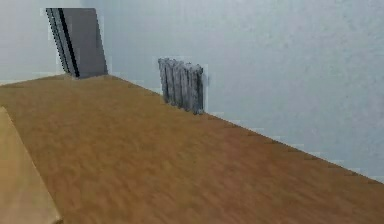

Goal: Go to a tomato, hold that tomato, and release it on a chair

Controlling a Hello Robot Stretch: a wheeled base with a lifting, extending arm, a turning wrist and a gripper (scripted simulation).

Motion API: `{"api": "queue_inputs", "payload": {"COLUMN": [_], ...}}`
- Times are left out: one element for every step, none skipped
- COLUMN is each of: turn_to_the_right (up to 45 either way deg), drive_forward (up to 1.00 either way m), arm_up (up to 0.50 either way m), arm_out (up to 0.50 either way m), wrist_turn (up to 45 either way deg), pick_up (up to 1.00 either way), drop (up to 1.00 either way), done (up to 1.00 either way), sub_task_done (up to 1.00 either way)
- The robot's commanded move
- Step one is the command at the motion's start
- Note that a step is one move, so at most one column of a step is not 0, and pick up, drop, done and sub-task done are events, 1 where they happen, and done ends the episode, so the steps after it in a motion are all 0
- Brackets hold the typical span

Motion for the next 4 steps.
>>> {"api": "queue_inputs", "payload": {"turn_to_the_right": [0.0,-45.0,0.0,0.0], "drive_forward": [0.75,0.0,1.0,1.0], "arm_up": [0.0,0.0,0.0,0.0], "arm_out": [0.0,0.0,0.0,0.0], "wrist_turn": [0.0,0.0,0.0,0.0], "pick_up": [0.0,0.0,0.0,0.0], "drop": [0.0,0.0,0.0,0.0], "done": [0.0,0.0,0.0,0.0], "sub_task_done": [0.0,0.0,0.0,0.0]}}
